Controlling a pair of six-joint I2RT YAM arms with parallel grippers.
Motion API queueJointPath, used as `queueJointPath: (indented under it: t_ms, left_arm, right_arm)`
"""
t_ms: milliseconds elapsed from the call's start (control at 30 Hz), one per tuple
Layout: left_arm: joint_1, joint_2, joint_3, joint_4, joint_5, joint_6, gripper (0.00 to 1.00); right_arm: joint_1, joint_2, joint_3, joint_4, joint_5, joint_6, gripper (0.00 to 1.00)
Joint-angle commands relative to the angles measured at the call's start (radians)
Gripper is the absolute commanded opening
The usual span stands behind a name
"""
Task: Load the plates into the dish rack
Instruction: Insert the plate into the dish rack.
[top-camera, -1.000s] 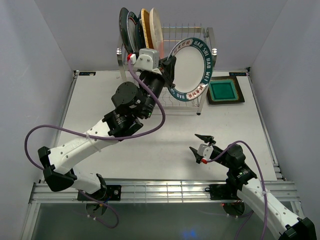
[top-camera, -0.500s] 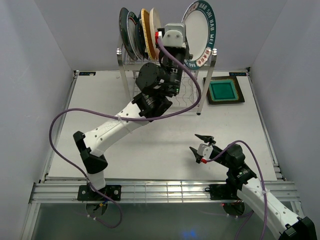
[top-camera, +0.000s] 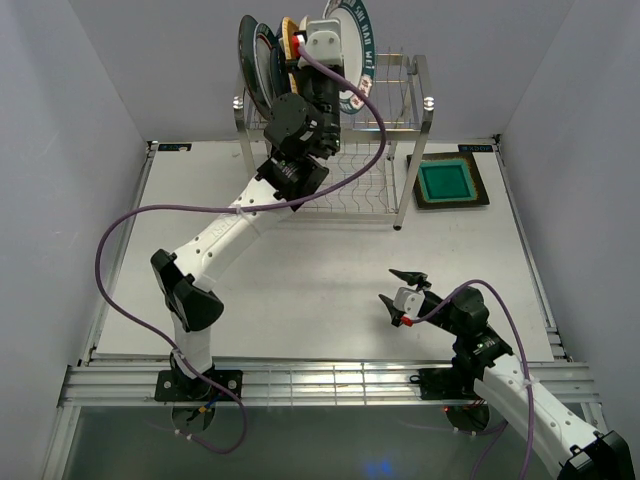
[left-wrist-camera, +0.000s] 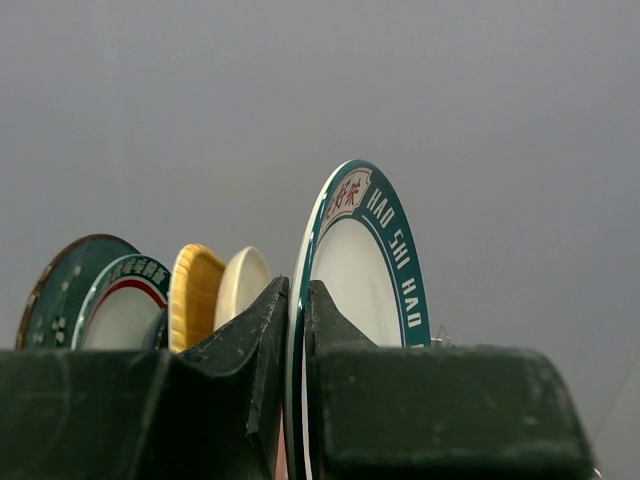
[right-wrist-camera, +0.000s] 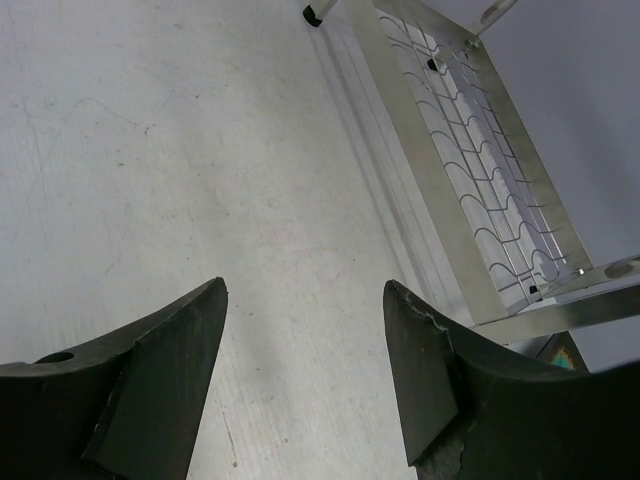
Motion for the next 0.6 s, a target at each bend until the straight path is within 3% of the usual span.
queueJointPath:
  t_ms: [0, 300, 567]
  left_arm:
    - [0.038, -0.009, 0.060, 0.060, 0.022, -0.021, 0.00]
    - [0.071, 0.077, 0.091, 0.151, 0.053, 0.063, 0.00]
    - [0.074, 0.186, 0.134, 0.306, 0.030, 0.259, 0.00]
  right_arm:
    - [-0.004, 0.006, 0.032, 0.041, 0.000, -0.011, 0.69]
    - [-0.002, 0.012, 0.036, 0.043, 0.004, -0.013, 0.69]
    - [-0.002, 0.012, 0.036, 0.040, 0.004, -0.013, 0.69]
